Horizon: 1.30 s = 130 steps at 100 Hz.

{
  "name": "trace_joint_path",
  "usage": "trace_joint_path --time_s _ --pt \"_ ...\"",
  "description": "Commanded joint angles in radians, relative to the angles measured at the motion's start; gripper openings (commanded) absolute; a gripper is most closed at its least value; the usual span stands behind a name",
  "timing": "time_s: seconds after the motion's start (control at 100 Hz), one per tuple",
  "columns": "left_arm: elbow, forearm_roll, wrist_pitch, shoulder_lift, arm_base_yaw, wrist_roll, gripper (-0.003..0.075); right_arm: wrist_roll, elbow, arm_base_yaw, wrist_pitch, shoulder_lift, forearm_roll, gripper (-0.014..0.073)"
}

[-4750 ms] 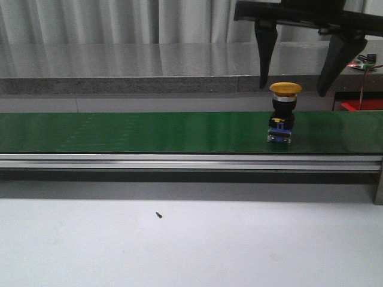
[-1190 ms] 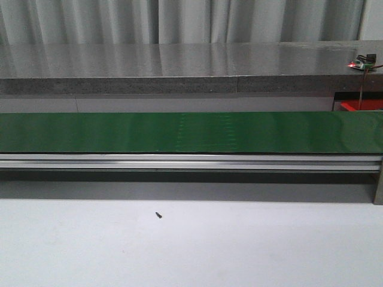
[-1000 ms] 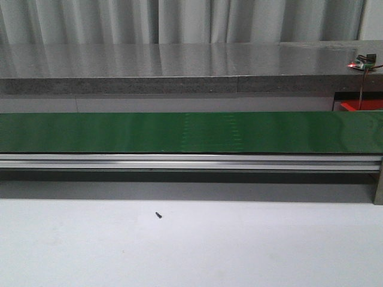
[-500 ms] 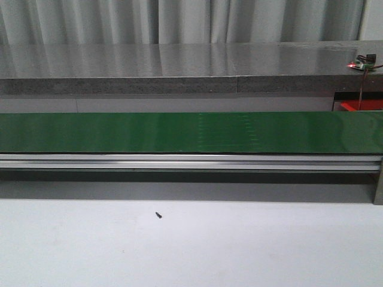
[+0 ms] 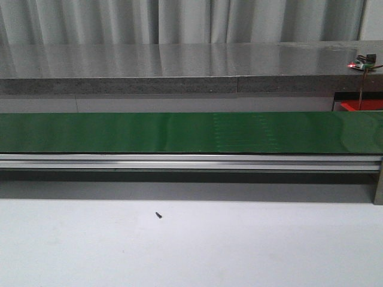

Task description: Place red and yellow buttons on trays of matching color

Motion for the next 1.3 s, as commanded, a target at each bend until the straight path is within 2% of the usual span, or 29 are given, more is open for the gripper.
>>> trace_joint_path --time_s 0.0,0.16,0.34,1.29 --pt "-0.027 -0.013 -0.067 0.005 -0.007 0.002 -0.0020 -0.013 0.024 0.001 -0.096 -0.066 -0.015 -0.0060" --pt "-0.027 -0.013 -0.067 0.005 -0.007 0.002 -0.0020 -0.019 0.117 0.001 -0.196 -0.182 -0.015 -0.0060" --pt "-0.027 -0.013 -0.067 0.005 -0.007 0.002 -0.0020 -0.085 0.179 0.001 -0.254 -0.268 -0.006 -0.0060" --pt "-0.027 -0.013 -0.067 0.005 -0.007 0.002 -0.0020 -0.088 0.199 0.001 -0.250 -0.311 0.016 -0.0060"
